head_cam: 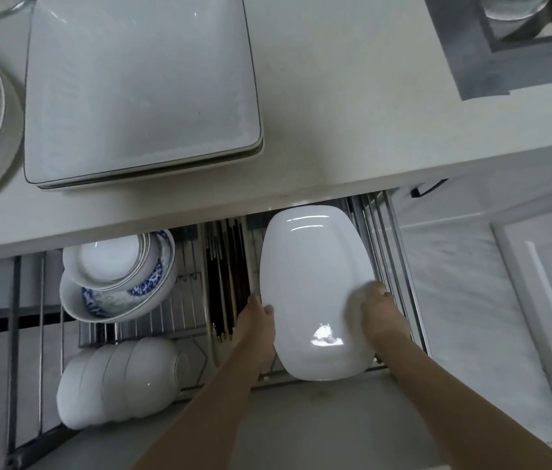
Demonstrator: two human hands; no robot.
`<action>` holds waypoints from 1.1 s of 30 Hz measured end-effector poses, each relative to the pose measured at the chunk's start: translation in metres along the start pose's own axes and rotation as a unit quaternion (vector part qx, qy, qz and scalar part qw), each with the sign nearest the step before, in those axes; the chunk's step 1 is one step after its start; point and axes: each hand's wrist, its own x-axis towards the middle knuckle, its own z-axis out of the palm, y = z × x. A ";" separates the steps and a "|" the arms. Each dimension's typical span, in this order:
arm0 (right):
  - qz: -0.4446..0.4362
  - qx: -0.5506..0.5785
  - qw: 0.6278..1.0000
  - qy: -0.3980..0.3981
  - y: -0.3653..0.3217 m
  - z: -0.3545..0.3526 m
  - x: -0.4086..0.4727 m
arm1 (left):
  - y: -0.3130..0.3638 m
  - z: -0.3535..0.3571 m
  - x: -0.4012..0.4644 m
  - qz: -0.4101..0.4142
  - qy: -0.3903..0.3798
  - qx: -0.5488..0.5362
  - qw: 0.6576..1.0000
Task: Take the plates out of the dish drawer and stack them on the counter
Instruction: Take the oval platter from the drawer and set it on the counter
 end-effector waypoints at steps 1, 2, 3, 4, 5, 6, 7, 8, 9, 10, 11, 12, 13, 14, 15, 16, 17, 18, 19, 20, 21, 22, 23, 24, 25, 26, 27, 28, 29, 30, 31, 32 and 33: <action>0.017 -0.004 1.000 0.003 -0.003 -0.004 -0.003 | 0.000 -0.004 -0.002 0.005 0.006 0.003 1.000; 0.020 0.004 1.000 0.001 -0.004 -0.006 -0.003 | 0.000 -0.007 -0.003 0.011 0.009 0.005 1.000; 0.017 -0.007 1.000 0.001 -0.003 -0.007 -0.002 | 0.001 -0.012 -0.004 0.019 0.011 0.002 1.000; 0.018 -0.011 1.000 -0.002 -0.005 -0.012 -0.005 | 0.003 -0.017 -0.006 0.027 0.013 -0.002 1.000; 0.015 0.002 1.000 0.002 -0.006 -0.017 -0.008 | 0.006 -0.022 -0.008 0.035 0.016 -0.004 0.999; 0.016 0.017 1.000 0.004 -0.008 -0.022 -0.012 | 0.009 -0.028 -0.011 0.041 0.018 -0.003 0.999; 0.020 0.030 0.999 0.003 -0.009 -0.025 -0.013 | 0.012 -0.033 -0.014 0.046 0.016 -0.003 0.999; 0.025 0.042 0.999 0.000 -0.012 -0.032 -0.019 | 0.015 -0.038 -0.017 0.049 0.013 -0.006 0.999; 0.022 0.057 0.998 0.004 -0.013 -0.035 -0.021 | 0.017 -0.043 -0.020 0.049 0.010 -0.011 0.999; 0.024 0.074 0.997 0.007 -0.014 -0.038 -0.024 | 0.019 -0.047 -0.024 0.048 0.007 -0.020 0.999; 0.023 0.090 0.996 0.013 -0.014 -0.041 -0.027 | 0.020 -0.052 -0.028 0.045 0.003 -0.029 0.999; 0.022 0.105 0.994 0.013 -0.016 -0.045 -0.032 | 0.019 -0.056 -0.031 0.042 -0.002 -0.038 0.998; 0.018 0.118 0.993 0.015 -0.015 -0.047 -0.037 | 0.019 -0.060 -0.036 0.037 -0.007 -0.045 0.998; 0.013 0.131 0.991 0.018 -0.015 -0.050 -0.043 | 0.018 -0.064 -0.041 0.032 -0.012 -0.052 0.998; 0.008 0.141 0.990 0.019 -0.015 -0.053 -0.048 | 0.017 -0.068 -0.046 0.027 -0.017 -0.062 0.998; 0.006 0.151 0.988 0.016 -0.015 -0.058 -0.056 | 0.015 -0.072 -0.052 0.021 -0.022 -0.077 0.997; 0.001 0.158 0.987 0.015 -0.014 -0.060 -0.062 | 0.015 -0.076 -0.059 0.015 -0.026 -0.093 0.995; -0.006 0.164 0.986 0.015 -0.012 -0.064 -0.068 | 0.014 -0.081 -0.066 0.012 -0.027 -0.106 0.994; -0.012 0.171 0.985 0.015 -0.011 -0.067 -0.075 | 0.014 -0.085 -0.073 0.011 -0.026 -0.115 0.993; -0.015 0.177 0.984 0.014 -0.010 -0.071 -0.081 | 0.014 -0.090 -0.080 0.011 -0.026 -0.122 0.992; -0.014 0.185 0.983 0.012 -0.010 -0.076 -0.088 | 0.015 -0.095 -0.088 0.013 -0.027 -0.127 0.992; -0.013 0.194 0.981 0.010 -0.009 -0.081 -0.095 | 0.016 -0.100 -0.095 0.016 -0.026 -0.129 0.991; -0.012 0.202 0.979 0.009 -0.009 -0.086 -0.102 | 0.018 -0.105 -0.103 0.021 -0.023 -0.131 0.991; -0.011 0.210 0.978 0.008 -0.008 -0.091 -0.108 | 0.021 -0.110 -0.111 0.030 -0.017 -0.130 0.991; -0.010 0.214 0.977 0.007 -0.008 -0.096 -0.115 | 0.023 -0.115 -0.119 0.040 -0.012 -0.124 0.991; -0.010 0.214 0.977 0.009 -0.007 -0.102 -0.122 | 0.025 -0.120 -0.127 0.049 -0.008 -0.118 0.992; -0.011 0.212 0.977 0.012 -0.006 -0.108 -0.129 | 0.027 -0.125 -0.136 0.056 -0.008 -0.113 0.992; -0.013 0.210 0.977 0.014 -0.006 -0.114 -0.136 | 0.029 -0.130 -0.144 0.063 -0.011 -0.107 0.992; -0.016 0.208 0.978 0.013 -0.004 -0.120 -0.143 | 0.031 -0.134 -0.152 0.069 -0.016 -0.101 0.992; -0.020 0.205 0.979 0.012 -0.003 -0.127 -0.150 | 0.034 -0.138 -0.160 0.073 -0.022 -0.093 0.993; -0.026 0.200 0.979 0.012 -0.002 -0.134 -0.156 | 0.037 -0.142 -0.167 0.076 -0.026 -0.086 0.993; -0.031 0.197 0.980 0.012 0.000 -0.141 -0.163 | 0.040 -0.145 -0.175 0.076 -0.030 -0.079 0.994; -0.035 0.197 0.980 0.013 0.001 -0.148 -0.170 | 0.043 -0.148 -0.182 0.076 -0.035 -0.073 0.994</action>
